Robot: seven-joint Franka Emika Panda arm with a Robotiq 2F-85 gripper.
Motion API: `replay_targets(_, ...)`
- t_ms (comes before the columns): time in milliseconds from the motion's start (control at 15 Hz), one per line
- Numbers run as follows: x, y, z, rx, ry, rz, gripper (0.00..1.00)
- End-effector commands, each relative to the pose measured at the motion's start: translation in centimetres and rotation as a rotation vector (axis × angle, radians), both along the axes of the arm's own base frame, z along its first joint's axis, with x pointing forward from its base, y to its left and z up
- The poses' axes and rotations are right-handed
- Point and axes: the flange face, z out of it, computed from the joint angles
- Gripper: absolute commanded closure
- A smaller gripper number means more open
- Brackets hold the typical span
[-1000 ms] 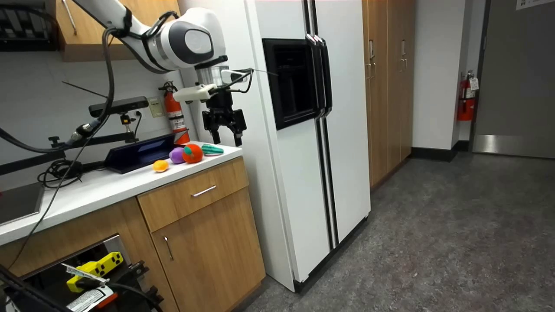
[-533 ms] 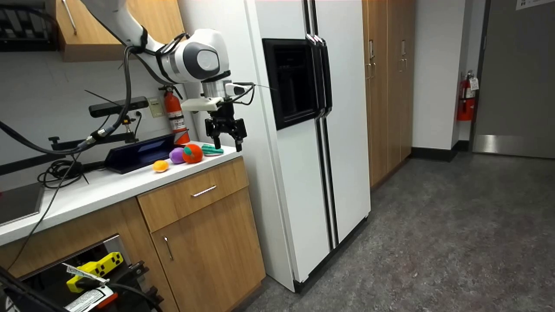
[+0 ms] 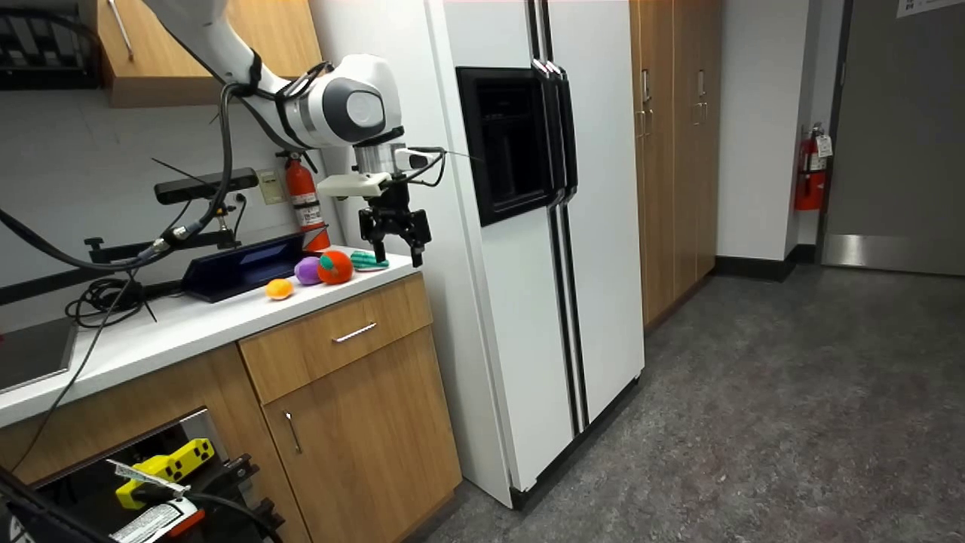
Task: Open the drawer
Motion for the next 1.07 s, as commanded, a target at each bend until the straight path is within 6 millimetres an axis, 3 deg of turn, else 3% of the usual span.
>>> replay_targets(0,1.5,1.7,-2.2,0.02,0.0,0.032,0.0)
replay_targets(733,3.4,6.9,-10.9,0.22,0.068,0.07,0.0)
replay_targets(1000,3.3,8.7,-12.8,0.311,0.113,0.09,0.0)
